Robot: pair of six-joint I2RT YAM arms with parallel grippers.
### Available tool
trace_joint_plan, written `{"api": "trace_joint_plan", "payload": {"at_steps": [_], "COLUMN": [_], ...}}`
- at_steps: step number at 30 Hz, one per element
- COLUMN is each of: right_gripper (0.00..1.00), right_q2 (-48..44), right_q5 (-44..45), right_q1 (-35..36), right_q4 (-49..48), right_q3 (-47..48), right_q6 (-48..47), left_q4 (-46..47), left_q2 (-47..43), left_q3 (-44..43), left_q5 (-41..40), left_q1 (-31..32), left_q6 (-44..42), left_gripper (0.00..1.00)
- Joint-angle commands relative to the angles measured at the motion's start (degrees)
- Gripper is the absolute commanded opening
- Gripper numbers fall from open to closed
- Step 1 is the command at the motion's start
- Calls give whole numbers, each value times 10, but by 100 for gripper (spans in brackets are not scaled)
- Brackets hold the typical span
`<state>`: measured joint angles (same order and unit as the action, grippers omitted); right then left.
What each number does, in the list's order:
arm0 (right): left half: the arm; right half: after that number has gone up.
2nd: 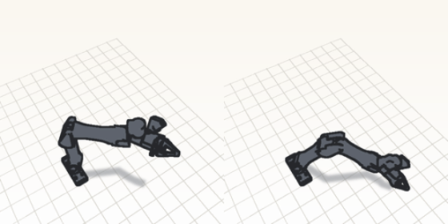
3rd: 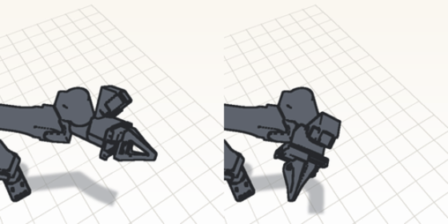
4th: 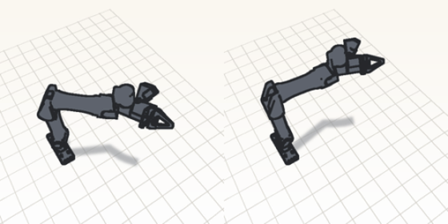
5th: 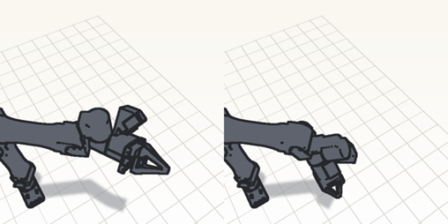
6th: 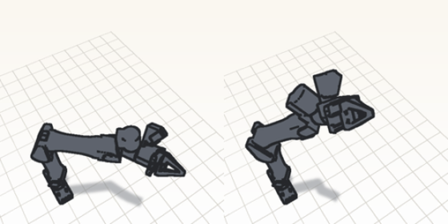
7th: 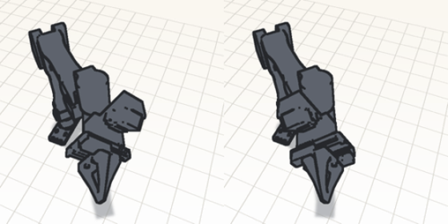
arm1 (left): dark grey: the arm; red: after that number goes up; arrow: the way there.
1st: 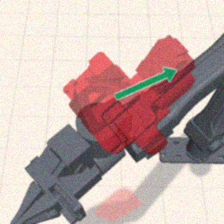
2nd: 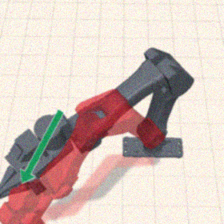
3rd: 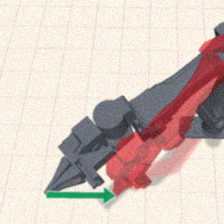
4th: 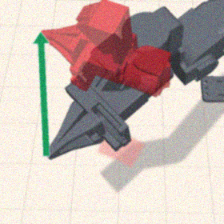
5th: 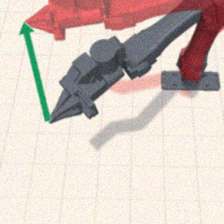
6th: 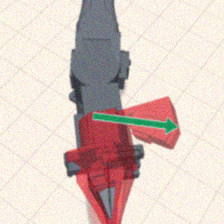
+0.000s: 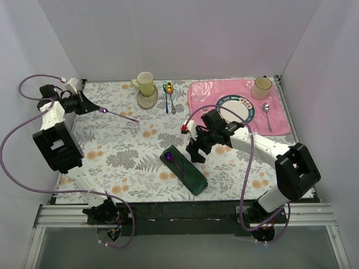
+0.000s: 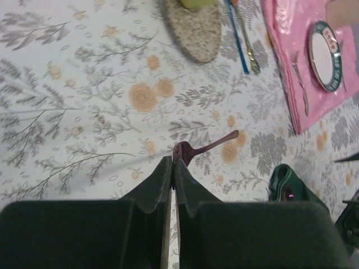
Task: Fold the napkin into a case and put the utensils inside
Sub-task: Insert the fork into the folded napkin.
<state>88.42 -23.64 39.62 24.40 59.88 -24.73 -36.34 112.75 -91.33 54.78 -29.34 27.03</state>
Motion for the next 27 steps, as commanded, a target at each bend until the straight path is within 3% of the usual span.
{"api": "trace_joint_plan", "payload": {"at_steps": [1,5,9,11,14,18,21,27], "right_gripper": [98,99,99,98,92,68,58,50], "right_q2": [-39,-60,-102,-130,-166,-201,-217,-229], "right_q5": [-20,-40,-41,-44,-50,-62,-69,-72], "right_q1": [-11,-27,-32,-32,-32,-29,-22,5], "right_q4": [27,57,64,64,57,36,31,4], "right_q3": [-5,-28,-77,-111,-146,-195,-213,-259], "right_q6": [-28,-51,-82,-103,-133,-168,-205,-234], "left_q4": [-162,-260,-241,-184,-139,-117,-107,-106], "left_q2": [-7,-18,-59,-74,-77,-56,-43,-15], "left_q3": [-25,-23,32,68,84,80,80,74], "left_q5": [115,148,154,147,131,113,94,81], "left_q1": [36,95,151,181,220,259,283,312], "left_q6": [-134,-238,-230,-183,-160,-147,-151,-156], "left_gripper": [0,0,0,0,0,0,0,0]}}
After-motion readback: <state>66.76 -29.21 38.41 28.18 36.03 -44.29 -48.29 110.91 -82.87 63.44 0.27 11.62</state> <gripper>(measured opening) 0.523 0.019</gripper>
